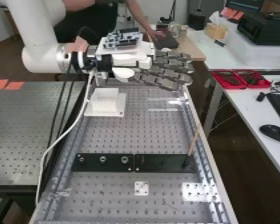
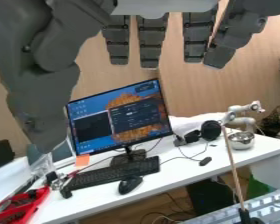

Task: Grab the drill bit and place it in the clear container

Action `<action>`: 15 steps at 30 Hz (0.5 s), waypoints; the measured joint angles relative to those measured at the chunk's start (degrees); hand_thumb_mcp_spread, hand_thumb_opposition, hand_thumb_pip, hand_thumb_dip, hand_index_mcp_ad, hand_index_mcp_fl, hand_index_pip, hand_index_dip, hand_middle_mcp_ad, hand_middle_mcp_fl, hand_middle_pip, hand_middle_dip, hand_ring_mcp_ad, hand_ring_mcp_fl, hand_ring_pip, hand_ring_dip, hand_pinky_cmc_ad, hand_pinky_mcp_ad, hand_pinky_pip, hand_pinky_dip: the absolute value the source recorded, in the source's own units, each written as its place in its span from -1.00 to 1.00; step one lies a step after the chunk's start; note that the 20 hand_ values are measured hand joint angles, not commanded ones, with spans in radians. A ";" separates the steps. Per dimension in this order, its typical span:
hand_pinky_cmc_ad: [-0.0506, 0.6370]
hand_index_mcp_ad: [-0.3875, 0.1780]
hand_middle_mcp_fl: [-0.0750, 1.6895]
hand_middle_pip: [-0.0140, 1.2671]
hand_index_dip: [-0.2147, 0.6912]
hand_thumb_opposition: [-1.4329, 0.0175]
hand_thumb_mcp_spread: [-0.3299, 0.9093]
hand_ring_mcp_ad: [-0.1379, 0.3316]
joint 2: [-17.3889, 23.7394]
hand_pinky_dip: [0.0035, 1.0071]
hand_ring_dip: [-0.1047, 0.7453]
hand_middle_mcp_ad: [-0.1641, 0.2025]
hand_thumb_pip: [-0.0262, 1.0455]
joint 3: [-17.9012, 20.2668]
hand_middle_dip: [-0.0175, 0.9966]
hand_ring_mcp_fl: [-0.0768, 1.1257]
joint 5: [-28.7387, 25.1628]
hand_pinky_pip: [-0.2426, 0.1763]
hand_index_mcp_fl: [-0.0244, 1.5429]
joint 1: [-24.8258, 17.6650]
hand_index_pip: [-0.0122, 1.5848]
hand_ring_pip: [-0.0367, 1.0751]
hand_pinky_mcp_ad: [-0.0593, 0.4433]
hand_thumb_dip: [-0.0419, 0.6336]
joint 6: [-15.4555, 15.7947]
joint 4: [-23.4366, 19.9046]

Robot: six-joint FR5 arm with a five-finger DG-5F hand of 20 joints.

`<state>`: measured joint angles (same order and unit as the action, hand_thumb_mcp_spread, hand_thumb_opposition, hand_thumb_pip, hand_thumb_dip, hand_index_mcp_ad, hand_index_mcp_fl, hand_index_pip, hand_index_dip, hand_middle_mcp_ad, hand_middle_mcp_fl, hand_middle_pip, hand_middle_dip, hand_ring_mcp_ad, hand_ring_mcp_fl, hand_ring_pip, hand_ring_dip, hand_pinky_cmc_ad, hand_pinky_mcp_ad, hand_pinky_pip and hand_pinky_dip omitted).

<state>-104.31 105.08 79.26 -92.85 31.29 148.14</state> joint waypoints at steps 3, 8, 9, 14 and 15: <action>0.02 0.08 -0.87 -0.78 -0.22 -0.09 -0.03 0.57 0.55 -0.43 -0.74 0.12 0.03 0.05 -0.59 -0.84 0.42 -0.30 -0.88 0.02 -0.86 -0.77 -0.05 -0.37 0.15 -0.04; 0.02 0.16 -0.87 -0.78 -0.22 -0.09 -0.03 0.57 1.11 -0.43 -0.74 0.12 0.03 0.35 -0.59 -0.84 -2.07 -0.30 -0.88 0.05 -0.86 -0.77 -0.05 -0.36 0.19 -0.25; 0.02 0.16 -0.87 -0.78 -0.22 -0.09 -0.03 0.57 1.18 -0.42 -0.74 0.12 0.03 0.39 -0.59 -0.84 -2.05 -0.30 -0.88 0.08 -0.86 -0.77 -0.05 -0.36 0.20 -0.27; 0.02 0.16 -0.86 -0.78 -0.22 -0.09 -0.03 0.57 1.55 -0.42 -0.74 0.12 0.04 0.57 -0.59 -0.85 -1.48 -0.30 -0.87 0.54 -0.86 -0.77 -0.05 -0.36 0.20 -0.04; 0.02 0.16 -0.86 -0.78 -0.22 -0.09 -0.03 0.57 1.60 -0.42 -0.74 0.12 0.04 0.58 -0.59 -0.85 -1.32 -0.29 -0.87 0.59 -0.86 -0.78 -0.05 -0.36 0.23 -0.04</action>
<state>-102.71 105.67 77.94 -92.26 31.52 148.10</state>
